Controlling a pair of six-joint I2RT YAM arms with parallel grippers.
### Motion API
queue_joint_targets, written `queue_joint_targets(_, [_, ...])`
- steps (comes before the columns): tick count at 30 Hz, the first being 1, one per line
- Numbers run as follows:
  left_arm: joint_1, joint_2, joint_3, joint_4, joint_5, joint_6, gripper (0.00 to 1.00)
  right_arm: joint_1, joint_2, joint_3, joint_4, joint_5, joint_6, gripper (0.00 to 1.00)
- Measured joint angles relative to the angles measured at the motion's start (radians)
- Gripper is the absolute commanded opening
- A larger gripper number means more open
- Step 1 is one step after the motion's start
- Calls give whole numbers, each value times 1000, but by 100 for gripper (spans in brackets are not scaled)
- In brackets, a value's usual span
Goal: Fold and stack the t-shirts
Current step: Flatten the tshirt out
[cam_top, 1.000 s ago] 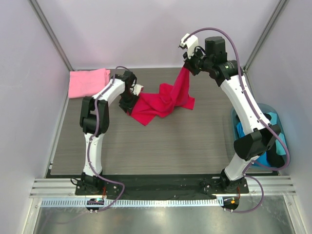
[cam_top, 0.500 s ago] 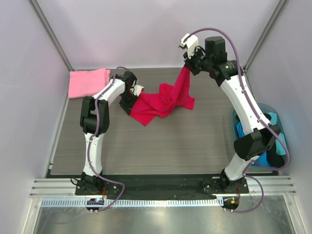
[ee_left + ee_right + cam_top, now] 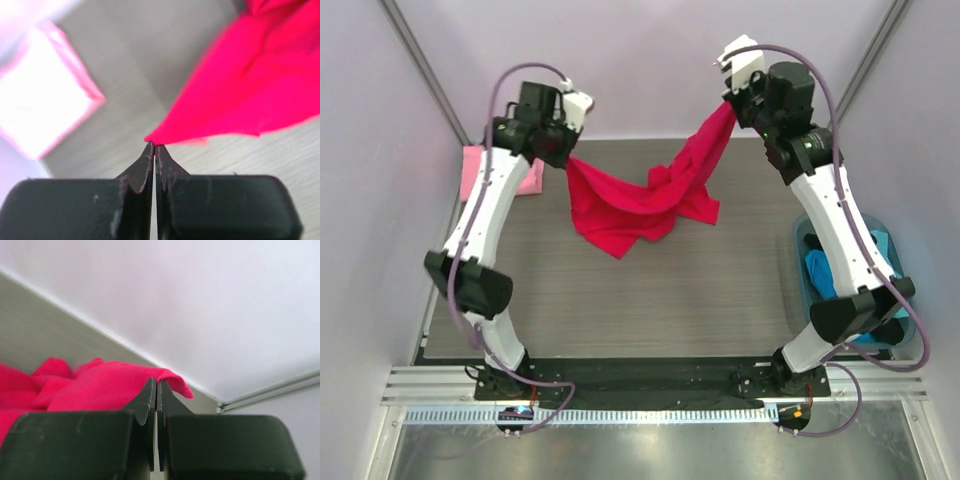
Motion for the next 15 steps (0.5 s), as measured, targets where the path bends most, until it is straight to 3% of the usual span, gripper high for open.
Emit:
queue_joint_targets(7, [5, -243, 69, 13, -51, 21, 0, -4, -186, -25, 59, 70, 61, 1])
queue_joint_targets(12, [6, -442, -13, -5, -77, 43, 0, -5, -445, -93, 34, 40, 121, 1])
queue_joint_targets(15, [10, -544, -22, -10, -91, 63, 0, -15, -541, -35, 0, 16, 145, 1])
